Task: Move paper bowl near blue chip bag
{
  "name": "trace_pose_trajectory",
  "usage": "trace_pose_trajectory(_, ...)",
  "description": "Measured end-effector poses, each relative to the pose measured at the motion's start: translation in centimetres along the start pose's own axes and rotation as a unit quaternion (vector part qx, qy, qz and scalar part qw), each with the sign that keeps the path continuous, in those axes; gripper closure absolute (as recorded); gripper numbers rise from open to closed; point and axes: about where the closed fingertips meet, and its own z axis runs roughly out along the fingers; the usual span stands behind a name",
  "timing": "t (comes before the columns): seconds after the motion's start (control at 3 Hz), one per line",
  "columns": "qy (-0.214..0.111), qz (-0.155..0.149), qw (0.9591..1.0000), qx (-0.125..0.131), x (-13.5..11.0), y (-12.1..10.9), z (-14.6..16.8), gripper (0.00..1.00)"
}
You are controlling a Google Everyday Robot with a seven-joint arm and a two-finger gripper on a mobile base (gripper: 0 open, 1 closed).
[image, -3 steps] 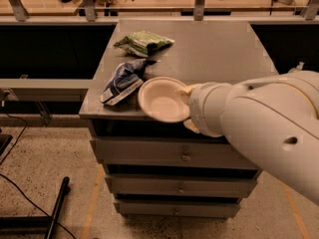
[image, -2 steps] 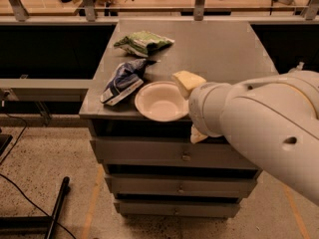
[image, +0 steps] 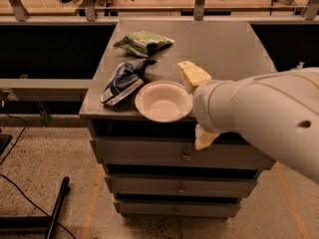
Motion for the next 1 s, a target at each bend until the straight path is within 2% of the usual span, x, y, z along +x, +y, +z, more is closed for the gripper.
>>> trace_pose_trajectory(0.33, -0.003, 0.054, 0.9985, 0.008, 5.26, -0.07, -2.00, 0.00)
trace_pose_trajectory(0.67, -0.023, 0.058, 0.9979, 0.017, 4.82, -0.51, -2.51, 0.00)
trace_pose_trajectory(1.0, -0.023, 0.058, 0.9979, 0.017, 4.81, -0.51, -2.51, 0.00)
